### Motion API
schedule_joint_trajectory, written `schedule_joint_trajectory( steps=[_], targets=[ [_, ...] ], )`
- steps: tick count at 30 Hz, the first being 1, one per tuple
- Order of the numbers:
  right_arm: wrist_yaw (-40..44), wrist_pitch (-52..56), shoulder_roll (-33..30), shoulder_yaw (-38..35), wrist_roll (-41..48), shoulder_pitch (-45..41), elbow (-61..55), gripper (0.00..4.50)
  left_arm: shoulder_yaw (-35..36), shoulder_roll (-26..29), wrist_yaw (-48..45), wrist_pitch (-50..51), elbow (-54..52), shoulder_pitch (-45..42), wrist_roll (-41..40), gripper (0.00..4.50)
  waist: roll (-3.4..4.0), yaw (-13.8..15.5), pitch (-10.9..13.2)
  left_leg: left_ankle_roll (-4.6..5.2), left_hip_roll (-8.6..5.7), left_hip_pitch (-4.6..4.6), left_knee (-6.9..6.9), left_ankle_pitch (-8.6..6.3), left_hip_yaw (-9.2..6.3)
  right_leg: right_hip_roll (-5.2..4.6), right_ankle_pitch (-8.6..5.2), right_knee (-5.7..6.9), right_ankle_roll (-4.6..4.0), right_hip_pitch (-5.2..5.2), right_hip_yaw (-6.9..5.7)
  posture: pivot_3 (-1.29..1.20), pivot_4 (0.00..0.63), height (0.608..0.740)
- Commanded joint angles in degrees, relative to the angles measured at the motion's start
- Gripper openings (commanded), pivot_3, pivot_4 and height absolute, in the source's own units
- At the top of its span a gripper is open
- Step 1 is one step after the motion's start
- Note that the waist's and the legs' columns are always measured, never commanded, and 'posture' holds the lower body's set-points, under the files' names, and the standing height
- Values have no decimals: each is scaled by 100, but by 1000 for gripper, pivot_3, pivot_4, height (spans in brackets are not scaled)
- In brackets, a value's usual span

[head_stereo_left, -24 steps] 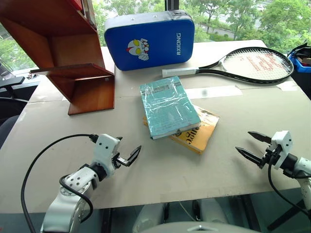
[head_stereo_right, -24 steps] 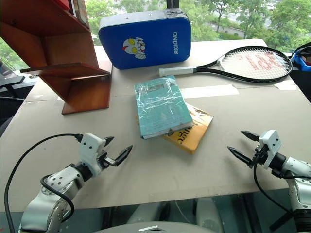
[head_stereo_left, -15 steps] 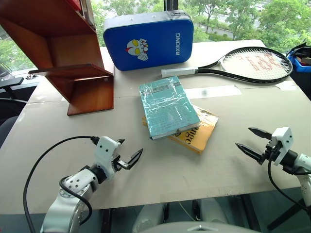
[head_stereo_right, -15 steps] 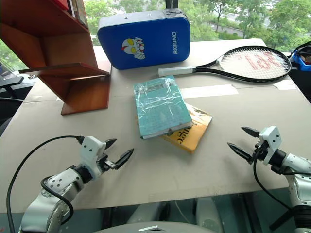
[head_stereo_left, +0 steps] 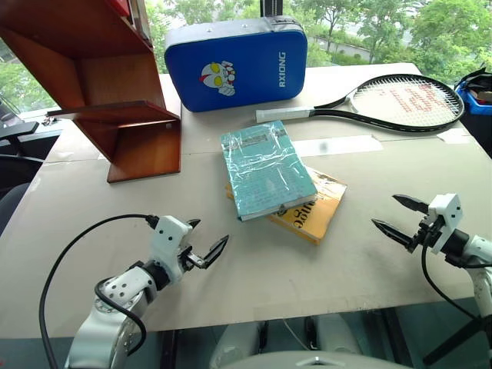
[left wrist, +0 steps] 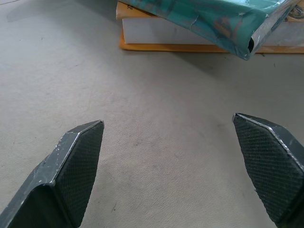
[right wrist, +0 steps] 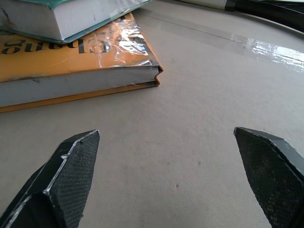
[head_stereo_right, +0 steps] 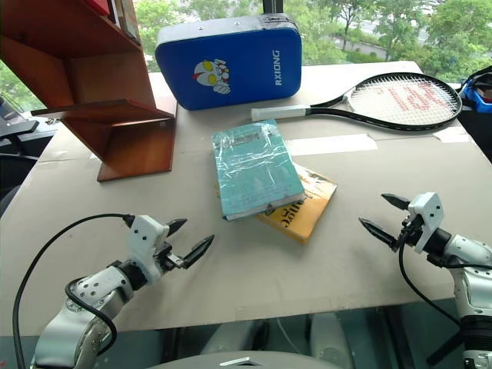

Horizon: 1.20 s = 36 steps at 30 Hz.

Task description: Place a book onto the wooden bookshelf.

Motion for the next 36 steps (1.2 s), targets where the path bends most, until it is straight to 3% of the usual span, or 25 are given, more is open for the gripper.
schedule_joint_trajectory(
  steps=[1,9,14,18,21,24,31,36],
  targets=[
    [46,-42,-51,-28,49,-113,-32,4500,226,96,-131,-198,-40,-34,-115,4474,0,-1,0,0,0,0,0,0,0,0,0,0,0,0,0,0,150,740],
    [16,70,-10,16,83,-345,23,4500,555,279,-543,-237,221,-281,-514,4474,1,-1,0,0,0,0,0,0,0,0,0,-2,0,0,0,0,150,740],
    [447,417,-72,-142,715,-117,-521,4500,874,73,-348,1279,-37,-785,-2437,4474,1,7,0,0,0,-2,-2,0,-7,-1,0,-3,0,0,-6,0,150,740],
    [790,735,-267,-352,1271,281,-1266,4500,736,447,83,2961,111,-1382,-3422,4474,2,-3,1,0,1,-2,-2,0,-14,0,0,0,0,0,-9,0,150,740],
    [917,1021,-540,-567,1588,627,-1909,4500,910,249,828,4153,685,-1932,-4939,4474,7,-5,1,0,0,-1,-2,0,-11,1,0,0,1,0,-5,0,150,740],
    [860,1287,-735,-760,1841,828,-2418,4500,1025,-21,1780,4707,1464,-2406,-5935,4474,1,-12,-2,0,0,-1,1,0,-16,2,0,2,1,0,-9,0,150,740],
    [604,1673,-876,-1033,2146,1017,-3160,4500,831,-306,3890,4729,3107,-2889,-8308,4474,-3,1,-3,-1,0,1,4,1,-13,1,0,6,1,-1,-3,0,150,740],
    [525,1755,-840,-1143,2197,1106,-3343,4500,571,-305,4488,4513,3361,-2892,-9094,4474,-5,13,-5,-2,-1,1,7,1,-13,0,0,6,1,0,-4,0,150,740]
  ],
)
